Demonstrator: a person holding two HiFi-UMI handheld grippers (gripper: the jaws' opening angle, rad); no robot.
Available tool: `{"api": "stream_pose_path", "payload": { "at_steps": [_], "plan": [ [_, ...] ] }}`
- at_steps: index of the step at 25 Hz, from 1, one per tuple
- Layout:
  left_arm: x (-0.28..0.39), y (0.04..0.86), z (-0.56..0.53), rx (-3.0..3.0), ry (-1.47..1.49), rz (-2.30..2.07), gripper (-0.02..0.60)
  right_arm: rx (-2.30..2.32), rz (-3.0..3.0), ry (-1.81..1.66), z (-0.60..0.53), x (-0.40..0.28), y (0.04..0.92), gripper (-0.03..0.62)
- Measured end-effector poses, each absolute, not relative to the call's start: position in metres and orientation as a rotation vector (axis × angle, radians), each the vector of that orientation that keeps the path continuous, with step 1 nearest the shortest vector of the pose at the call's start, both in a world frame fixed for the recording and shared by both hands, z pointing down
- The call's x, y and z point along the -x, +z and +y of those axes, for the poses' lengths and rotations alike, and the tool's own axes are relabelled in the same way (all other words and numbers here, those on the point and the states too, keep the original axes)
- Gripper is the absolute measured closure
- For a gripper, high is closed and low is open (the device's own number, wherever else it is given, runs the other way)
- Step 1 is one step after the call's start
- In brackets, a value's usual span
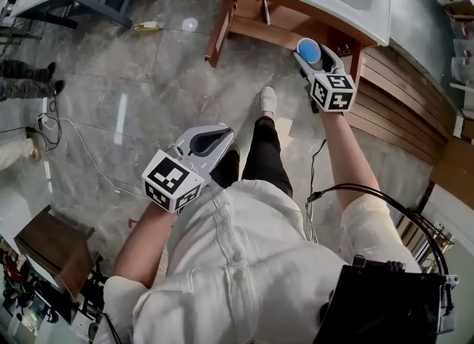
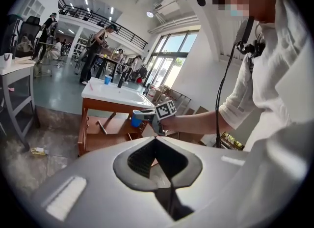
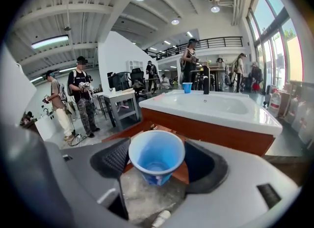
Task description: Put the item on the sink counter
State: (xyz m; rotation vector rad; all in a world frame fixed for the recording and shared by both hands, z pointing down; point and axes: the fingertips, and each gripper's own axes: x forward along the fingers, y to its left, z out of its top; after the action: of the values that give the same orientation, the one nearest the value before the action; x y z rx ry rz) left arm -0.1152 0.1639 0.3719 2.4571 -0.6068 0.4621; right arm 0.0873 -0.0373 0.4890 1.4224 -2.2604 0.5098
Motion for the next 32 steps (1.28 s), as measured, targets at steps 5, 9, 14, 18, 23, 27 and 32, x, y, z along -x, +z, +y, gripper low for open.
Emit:
{"api": "stream_pose_path", "payload": {
  "at_steps": [5, 9, 14, 18, 23, 27, 32],
  "plan": [
    [0.099, 0.400, 0.149, -2.432, 0.504, -0.577, 0.577, -1.435, -2.270, 0.522, -0.064, -0.089, 0.533, 0.246],
    [0.084, 0.419, 0.134, -2.423, 0.505, -0.550, 0.577, -1.458, -2.248, 0.531, -0.088, -0.099, 0.574, 0.246],
    [0.068, 0.446, 0.122, -2.386, 0.498, -0.524, 0.577, -1.472, -2.200, 0.523, -0.115, -0.111, 0.622, 0.246],
    [0.057, 0.469, 0.115, -2.358, 0.512, -0.512, 0.575, -1.475, -2.186, 0.502, -0.136, -0.120, 0.650, 0.246],
    [0.040, 0.487, 0.102, -2.357, 0.538, -0.492, 0.575, -1.524, -2.161, 0.539, -0.159, -0.132, 0.684, 0.246],
    [0.023, 0.506, 0.088, -2.363, 0.565, -0.461, 0.577, -1.538, -2.149, 0.555, -0.183, -0.140, 0.710, 0.246],
    [0.003, 0.519, 0.075, -2.370, 0.600, -0.430, 0.575, -1.564, -2.131, 0.592, -0.202, -0.149, 0.732, 0.246]
  ]
}}
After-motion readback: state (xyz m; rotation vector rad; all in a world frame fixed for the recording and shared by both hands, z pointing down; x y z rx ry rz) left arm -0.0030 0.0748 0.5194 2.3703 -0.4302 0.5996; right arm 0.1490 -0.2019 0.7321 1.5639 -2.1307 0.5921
